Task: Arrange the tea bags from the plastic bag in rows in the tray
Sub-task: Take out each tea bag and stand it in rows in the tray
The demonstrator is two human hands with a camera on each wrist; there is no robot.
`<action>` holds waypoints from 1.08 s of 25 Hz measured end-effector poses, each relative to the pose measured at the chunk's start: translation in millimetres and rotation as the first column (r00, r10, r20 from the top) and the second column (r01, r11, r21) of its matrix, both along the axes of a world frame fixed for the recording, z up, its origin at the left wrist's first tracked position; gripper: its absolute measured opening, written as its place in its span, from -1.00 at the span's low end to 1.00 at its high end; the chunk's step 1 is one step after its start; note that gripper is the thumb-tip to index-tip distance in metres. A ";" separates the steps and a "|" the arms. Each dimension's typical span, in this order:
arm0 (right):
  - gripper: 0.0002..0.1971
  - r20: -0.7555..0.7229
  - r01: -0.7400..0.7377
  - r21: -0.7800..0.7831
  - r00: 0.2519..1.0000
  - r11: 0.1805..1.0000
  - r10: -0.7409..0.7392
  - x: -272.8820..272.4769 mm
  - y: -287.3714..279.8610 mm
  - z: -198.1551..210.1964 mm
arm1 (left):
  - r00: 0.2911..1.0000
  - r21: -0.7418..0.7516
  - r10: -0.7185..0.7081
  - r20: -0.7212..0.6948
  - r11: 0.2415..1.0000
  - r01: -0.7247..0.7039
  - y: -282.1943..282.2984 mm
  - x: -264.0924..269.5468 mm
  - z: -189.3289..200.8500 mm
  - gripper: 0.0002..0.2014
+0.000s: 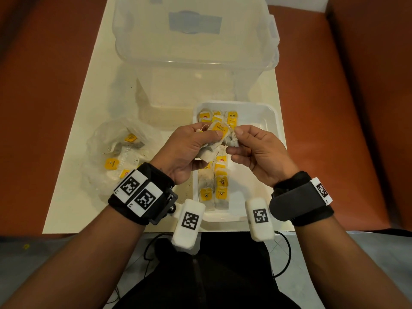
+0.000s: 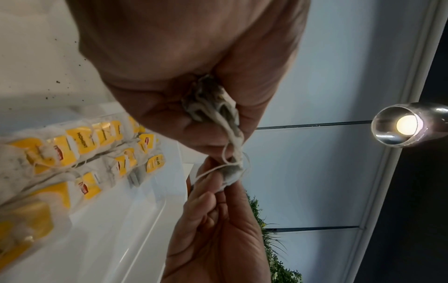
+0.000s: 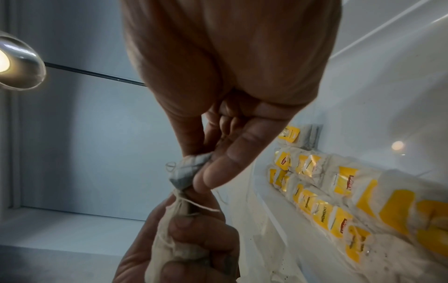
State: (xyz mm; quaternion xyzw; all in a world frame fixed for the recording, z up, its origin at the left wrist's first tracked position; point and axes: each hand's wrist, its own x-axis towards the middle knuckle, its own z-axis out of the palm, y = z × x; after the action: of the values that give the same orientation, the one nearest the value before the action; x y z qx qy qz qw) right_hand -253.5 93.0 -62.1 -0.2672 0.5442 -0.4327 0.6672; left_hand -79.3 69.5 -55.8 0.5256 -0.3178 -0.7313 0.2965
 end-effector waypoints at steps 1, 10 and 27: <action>-0.86 -0.013 -0.009 -0.006 1.000 1.000 0.009 -0.9 0.0 -0.2 | 1.000 -0.006 -0.004 0.003 1.000 0.004 -0.4 -1.1 -0.3 -0.90; -0.86 0.007 0.036 -0.073 0.999 0.997 -0.035 -5.6 -0.8 -2.1 | 0.997 -0.095 0.043 0.072 0.995 -0.036 -2.6 10.6 2.0 -0.69; -0.90 -0.225 -0.083 -0.069 0.972 0.994 0.066 -17.2 -4.9 -13.4 | 0.950 -0.323 -0.039 0.309 0.936 0.143 -2.5 -3.0 -12.3 -0.91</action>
State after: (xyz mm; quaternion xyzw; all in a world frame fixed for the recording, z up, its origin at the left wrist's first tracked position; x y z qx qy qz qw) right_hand -270.7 88.1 -75.5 -0.3600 0.5878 -0.3957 0.6069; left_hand -82.3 67.0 -68.1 0.5549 -0.5049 -0.5907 0.2973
